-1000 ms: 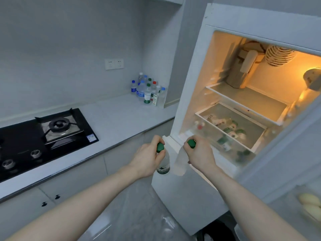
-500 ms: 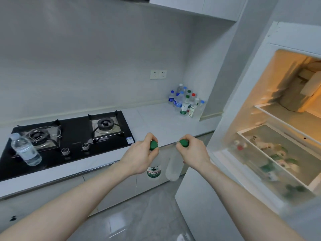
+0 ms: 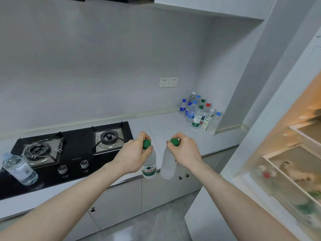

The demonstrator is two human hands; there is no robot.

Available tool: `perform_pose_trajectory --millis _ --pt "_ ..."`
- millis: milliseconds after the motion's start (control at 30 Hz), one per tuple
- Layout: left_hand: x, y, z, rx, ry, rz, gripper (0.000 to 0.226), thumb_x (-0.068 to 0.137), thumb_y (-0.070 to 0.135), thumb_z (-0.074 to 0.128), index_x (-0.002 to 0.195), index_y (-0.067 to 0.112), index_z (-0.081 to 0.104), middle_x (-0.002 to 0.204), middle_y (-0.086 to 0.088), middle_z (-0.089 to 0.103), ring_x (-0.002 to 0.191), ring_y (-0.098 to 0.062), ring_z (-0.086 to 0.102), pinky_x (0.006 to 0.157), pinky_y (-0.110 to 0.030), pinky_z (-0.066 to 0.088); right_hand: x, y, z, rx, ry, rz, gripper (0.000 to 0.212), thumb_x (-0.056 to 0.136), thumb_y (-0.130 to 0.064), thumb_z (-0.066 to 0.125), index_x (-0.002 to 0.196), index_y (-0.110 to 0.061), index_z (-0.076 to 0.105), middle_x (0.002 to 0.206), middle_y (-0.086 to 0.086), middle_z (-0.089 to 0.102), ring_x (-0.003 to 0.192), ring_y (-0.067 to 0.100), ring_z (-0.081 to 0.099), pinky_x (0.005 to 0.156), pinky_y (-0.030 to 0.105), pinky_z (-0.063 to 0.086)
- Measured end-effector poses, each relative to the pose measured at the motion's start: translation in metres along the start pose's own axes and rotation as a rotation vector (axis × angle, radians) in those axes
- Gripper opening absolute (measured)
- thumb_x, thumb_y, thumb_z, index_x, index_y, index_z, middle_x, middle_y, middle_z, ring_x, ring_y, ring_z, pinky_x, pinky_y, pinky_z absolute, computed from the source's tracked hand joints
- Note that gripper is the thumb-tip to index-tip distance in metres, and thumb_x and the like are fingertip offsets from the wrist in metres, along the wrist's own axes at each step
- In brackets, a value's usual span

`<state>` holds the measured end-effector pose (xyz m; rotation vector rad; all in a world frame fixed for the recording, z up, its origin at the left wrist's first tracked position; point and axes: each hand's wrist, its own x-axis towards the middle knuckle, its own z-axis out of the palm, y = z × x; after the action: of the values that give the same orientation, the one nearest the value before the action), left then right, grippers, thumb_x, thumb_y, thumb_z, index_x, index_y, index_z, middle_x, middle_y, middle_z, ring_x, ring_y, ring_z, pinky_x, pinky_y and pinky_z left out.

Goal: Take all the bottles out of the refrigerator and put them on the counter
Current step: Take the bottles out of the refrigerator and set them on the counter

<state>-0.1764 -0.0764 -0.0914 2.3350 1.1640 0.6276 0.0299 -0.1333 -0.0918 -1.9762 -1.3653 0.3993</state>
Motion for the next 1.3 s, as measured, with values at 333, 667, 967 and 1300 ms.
perform_pose_trajectory --millis 333,667,967,1300 --pt "0.111 -0.027 0.011 -0.004 -0.028 -0.001 0.015 0.1 0.041 0.051 0.106 0.029 0.043 0.059 0.002 0.056 0.062 -0.017 0.056 0.059 -0.035 0.038 0.099 0.018 0.006 -0.002 0.016 0.034 0.017 0.085 -0.049 0.062 0.086 -0.032 0.061 0.077 -0.007 0.067 0.062 0.018 0.068 0.064 0.038 0.059" --pt "0.239 -0.074 0.024 -0.004 -0.144 0.046 0.016 0.1 0.038 0.051 0.108 0.027 0.043 0.067 0.004 0.057 0.072 -0.019 0.056 0.063 -0.035 0.039 0.196 0.039 0.023 0.022 0.105 0.215 0.015 0.084 -0.049 0.064 0.085 -0.034 0.059 0.077 -0.006 0.067 0.067 0.021 0.07 0.068 0.041 0.061" --pt "0.351 -0.074 0.06 0.015 -0.246 0.072 0.019 0.099 0.039 0.051 0.11 0.026 0.043 0.074 0.001 0.057 0.08 -0.029 0.058 0.072 -0.04 0.049 0.263 0.083 0.006 0.03 0.183 0.371 0.022 0.08 -0.053 0.062 0.089 -0.034 0.06 0.08 -0.003 0.067 0.071 0.025 0.07 0.07 0.042 0.061" --pt "0.452 -0.026 0.159 0.061 -0.392 0.108 0.021 0.1 0.04 0.048 0.114 0.025 0.041 0.084 -0.005 0.059 0.079 -0.03 0.059 0.066 -0.04 0.047 0.324 0.183 -0.034 0.033 0.205 0.515 0.017 0.083 -0.045 0.064 0.084 -0.029 0.058 0.073 -0.003 0.068 0.067 0.023 0.07 0.066 0.041 0.061"
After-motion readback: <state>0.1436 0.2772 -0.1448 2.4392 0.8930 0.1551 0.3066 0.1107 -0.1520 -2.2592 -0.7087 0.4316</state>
